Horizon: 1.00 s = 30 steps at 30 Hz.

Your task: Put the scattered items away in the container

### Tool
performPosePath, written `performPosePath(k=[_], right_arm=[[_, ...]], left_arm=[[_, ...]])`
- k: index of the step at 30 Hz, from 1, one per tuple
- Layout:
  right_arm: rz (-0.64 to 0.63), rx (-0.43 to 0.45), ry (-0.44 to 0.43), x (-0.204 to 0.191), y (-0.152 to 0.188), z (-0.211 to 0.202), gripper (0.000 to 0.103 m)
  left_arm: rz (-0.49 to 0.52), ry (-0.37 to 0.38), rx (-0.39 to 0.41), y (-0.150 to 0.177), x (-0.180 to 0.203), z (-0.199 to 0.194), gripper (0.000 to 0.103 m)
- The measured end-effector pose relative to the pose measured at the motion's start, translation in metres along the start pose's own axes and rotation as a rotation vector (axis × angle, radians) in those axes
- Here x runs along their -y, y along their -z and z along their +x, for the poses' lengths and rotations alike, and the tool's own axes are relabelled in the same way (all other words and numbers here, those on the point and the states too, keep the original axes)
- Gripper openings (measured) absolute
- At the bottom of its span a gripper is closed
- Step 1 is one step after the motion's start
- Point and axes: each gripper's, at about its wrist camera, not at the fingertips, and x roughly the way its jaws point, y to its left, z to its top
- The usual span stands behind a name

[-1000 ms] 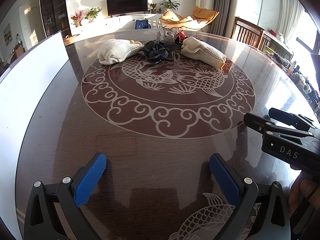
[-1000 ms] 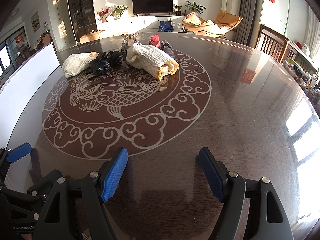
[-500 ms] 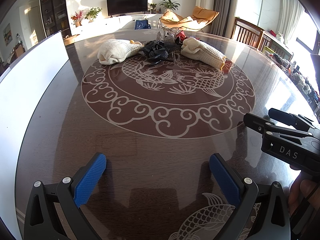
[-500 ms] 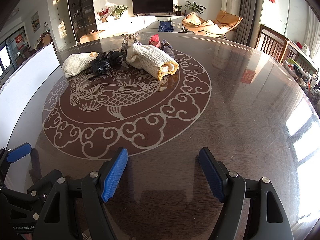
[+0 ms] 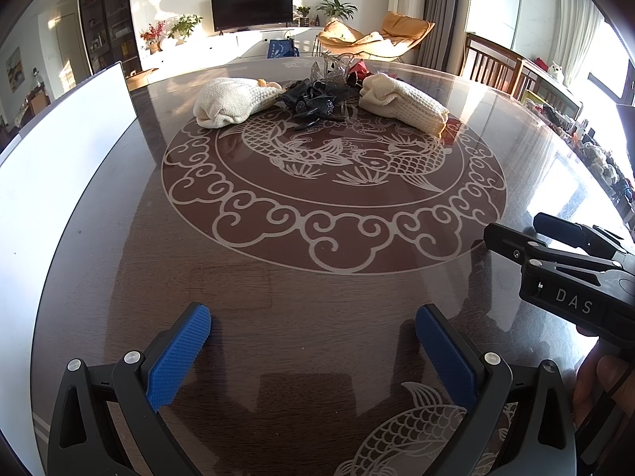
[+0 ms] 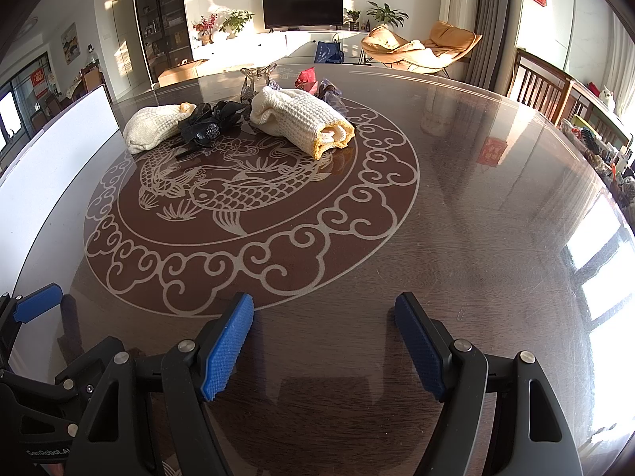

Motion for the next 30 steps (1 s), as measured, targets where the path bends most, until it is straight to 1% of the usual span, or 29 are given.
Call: performPosePath(k=[30], right_arm=[[0.0,0.0,0.0,-0.0002,-0.0001,0.0001,0.075]], left_arm=[[0.011,-0.011,-0.004,0.0009,0.0007,0.0008,0.103]])
